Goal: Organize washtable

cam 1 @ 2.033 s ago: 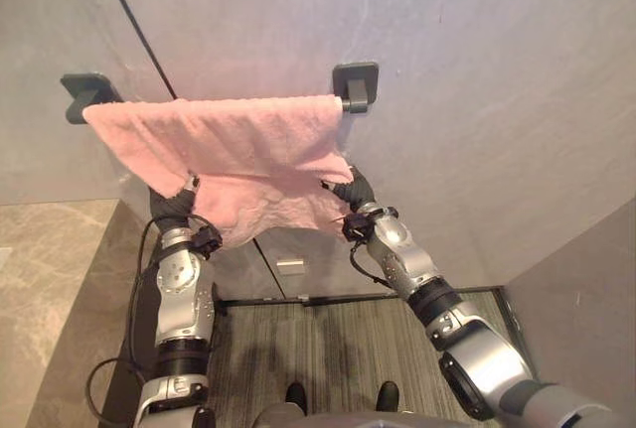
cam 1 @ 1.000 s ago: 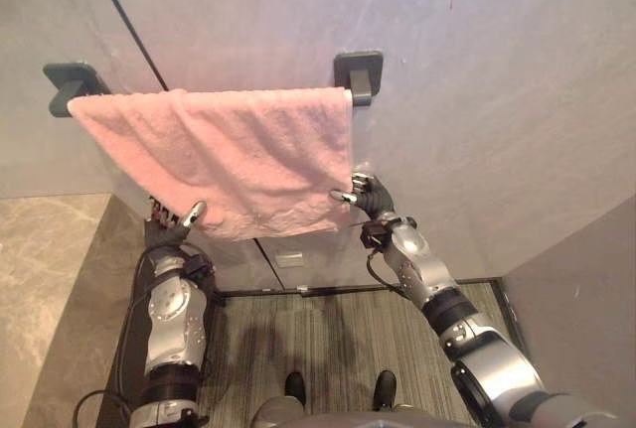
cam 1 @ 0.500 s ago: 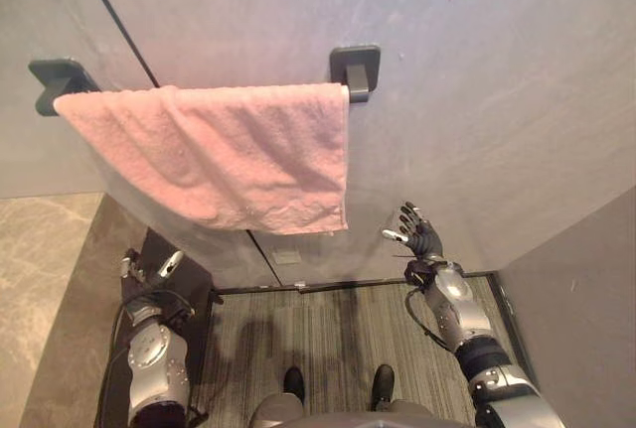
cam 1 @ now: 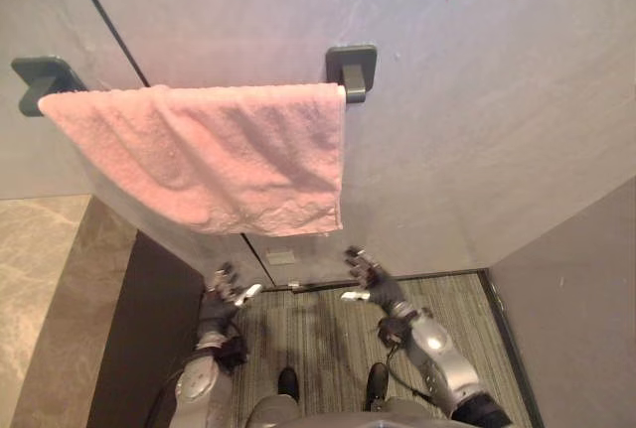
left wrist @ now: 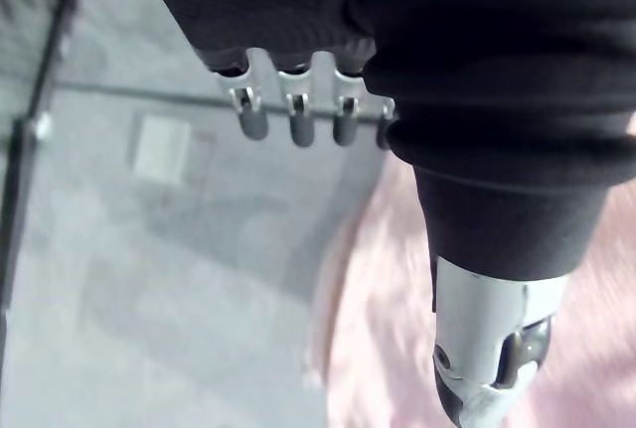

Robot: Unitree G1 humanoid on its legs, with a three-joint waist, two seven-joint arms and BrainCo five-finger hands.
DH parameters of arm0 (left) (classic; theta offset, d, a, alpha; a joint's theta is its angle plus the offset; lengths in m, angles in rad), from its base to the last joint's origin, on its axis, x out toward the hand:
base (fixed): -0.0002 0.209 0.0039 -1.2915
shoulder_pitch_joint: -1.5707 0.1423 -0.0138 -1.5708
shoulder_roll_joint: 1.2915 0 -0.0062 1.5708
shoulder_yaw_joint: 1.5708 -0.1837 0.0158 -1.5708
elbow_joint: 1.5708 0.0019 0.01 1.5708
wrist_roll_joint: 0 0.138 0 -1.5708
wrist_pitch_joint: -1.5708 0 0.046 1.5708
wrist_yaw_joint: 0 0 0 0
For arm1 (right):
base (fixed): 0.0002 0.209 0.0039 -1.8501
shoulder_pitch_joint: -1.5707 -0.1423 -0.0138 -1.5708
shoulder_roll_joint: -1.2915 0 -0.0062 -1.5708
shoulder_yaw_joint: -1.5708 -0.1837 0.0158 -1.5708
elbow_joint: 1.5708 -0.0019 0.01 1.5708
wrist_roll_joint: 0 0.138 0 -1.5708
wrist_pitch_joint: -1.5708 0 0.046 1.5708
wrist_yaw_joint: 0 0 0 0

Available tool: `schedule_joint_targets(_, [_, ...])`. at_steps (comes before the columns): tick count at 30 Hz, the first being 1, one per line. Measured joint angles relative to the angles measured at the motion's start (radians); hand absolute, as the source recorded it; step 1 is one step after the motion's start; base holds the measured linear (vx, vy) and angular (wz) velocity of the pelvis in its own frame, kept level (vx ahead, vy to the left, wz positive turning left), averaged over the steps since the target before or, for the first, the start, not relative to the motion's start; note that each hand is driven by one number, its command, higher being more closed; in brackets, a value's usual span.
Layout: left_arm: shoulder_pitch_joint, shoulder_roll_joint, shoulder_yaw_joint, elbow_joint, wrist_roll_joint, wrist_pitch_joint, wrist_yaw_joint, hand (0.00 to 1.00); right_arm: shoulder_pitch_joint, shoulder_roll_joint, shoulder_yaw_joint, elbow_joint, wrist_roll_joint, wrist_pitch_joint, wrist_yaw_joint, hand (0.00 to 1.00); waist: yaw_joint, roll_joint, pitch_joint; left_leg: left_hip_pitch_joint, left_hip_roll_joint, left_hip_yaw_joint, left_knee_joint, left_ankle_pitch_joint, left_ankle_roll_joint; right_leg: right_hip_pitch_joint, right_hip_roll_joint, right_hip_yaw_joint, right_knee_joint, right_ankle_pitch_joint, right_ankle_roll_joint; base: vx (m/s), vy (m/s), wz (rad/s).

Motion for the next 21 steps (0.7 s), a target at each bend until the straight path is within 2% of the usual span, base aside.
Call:
schedule_joint_targets(3, [0.03, 0.021, -0.017, -0.118, -0.071, 0.0, -0.073, 0.0, -0.008, -0.018, 0.078, -0.087, 0.028, 0.0, 0.052, 0.0, -0.006, 0.001, -0.005, 0.002, 0.001, 0.002, 0.0, 0.003, 0.002, 0.001, 0.001, 0.0, 0.0, 0.001, -0.003, 0.0, 0.0, 0.0])
schedule_joint_targets(6, [0.033, 0.033, 0.0, -0.21, -0.147, -0.013, -0.091, 0.0, -0.047, -0.036, 0.134, -0.131, 0.102, 0.001, 0.085, 0.0, -0.003, 0.003, -0.031, 0.005, 0.0, 0.006, 0.001, 0.003, 0.001, 0.004, 0.001, 0.0, 0.001, 0.002, -0.003, 0.04, 0.006, 0.0])
schedule_joint_targets(9, [0.025, 0.033, 0.006, -0.249, -0.213, -0.029, -0.091, 0.0, -0.098, -0.031, 0.144, -0.156, 0.166, 0.0, 0.086, 0.0, 0.001, 0.006, -0.052, 0.011, 0.0, 0.005, 0.001, 0.002, 0.002, 0.01, 0.0, -0.003, 0.001, 0.002, -0.003, 0.02, 0.005, 0.02])
schedule_joint_targets(15, [0.016, 0.017, 0.076, -0.309, -0.357, -0.031, -0.079, 0.0, -0.2, -0.029, 0.139, -0.193, 0.205, -0.019, 0.068, 0.0, 0.013, 0.014, -0.061, 0.023, 0.0, -0.003, 0.0, 0.002, 0.002, 0.027, 0.0, -0.011, 0.001, 0.001, -0.004, -0.03, -0.004, 0.03])
schedule_joint_targets(21, [-0.006, 0.012, 0.14, -0.353, -0.407, -0.055, -0.064, 0.0, -0.282, -0.029, 0.137, -0.193, 0.206, -0.026, 0.038, 0.0, 0.016, 0.04, -0.086, 0.033, 0.0, -0.005, 0.0, 0.004, 0.0, 0.037, 0.0, -0.013, 0.001, 0.0, -0.005, -0.01, -0.001, 0.0])
